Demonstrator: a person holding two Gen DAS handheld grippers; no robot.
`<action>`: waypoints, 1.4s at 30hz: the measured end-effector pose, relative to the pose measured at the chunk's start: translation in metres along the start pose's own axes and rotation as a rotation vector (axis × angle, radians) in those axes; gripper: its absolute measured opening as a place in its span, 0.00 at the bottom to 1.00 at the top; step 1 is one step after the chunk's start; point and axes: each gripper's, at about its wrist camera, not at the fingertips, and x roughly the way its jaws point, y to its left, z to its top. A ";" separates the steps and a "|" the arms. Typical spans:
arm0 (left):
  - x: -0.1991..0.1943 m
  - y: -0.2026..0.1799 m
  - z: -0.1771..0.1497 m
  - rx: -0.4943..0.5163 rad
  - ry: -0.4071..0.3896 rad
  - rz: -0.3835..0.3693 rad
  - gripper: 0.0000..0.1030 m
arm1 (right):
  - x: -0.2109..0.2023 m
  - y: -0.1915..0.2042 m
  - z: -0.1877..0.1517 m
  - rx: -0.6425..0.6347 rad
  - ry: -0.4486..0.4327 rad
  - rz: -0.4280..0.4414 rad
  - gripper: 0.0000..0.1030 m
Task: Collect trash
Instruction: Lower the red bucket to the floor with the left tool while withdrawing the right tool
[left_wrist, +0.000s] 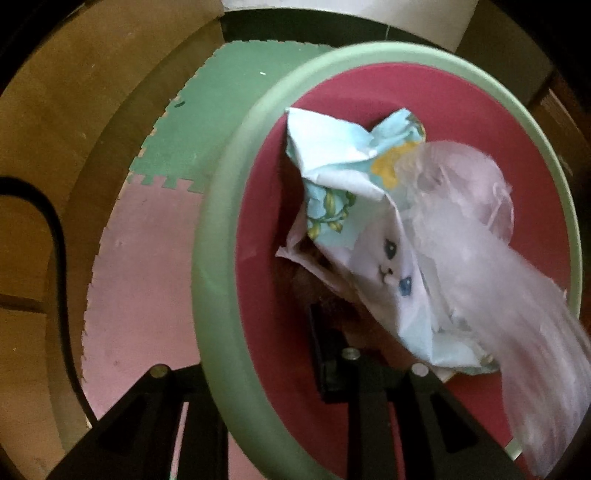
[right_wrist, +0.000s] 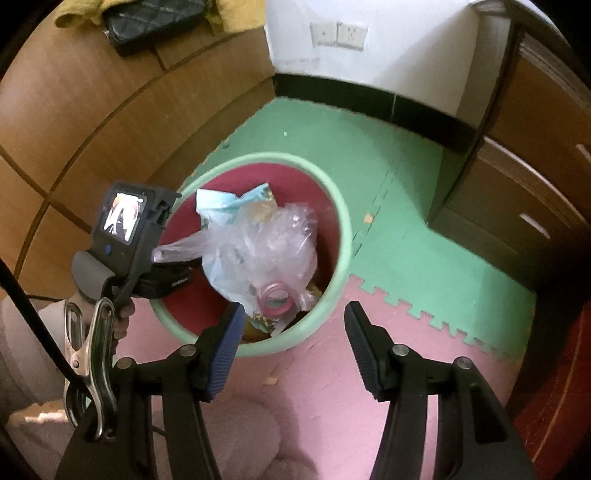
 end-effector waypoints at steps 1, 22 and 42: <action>-0.001 0.001 -0.001 -0.003 -0.007 -0.008 0.23 | 0.001 -0.002 -0.004 0.012 -0.021 0.008 0.56; -0.027 0.041 -0.023 -0.047 -0.055 -0.165 0.96 | 0.001 -0.001 -0.068 0.226 -0.186 -0.022 0.64; -0.156 -0.001 -0.084 0.106 -0.272 -0.189 0.96 | -0.083 0.036 -0.113 0.309 -0.352 -0.181 0.64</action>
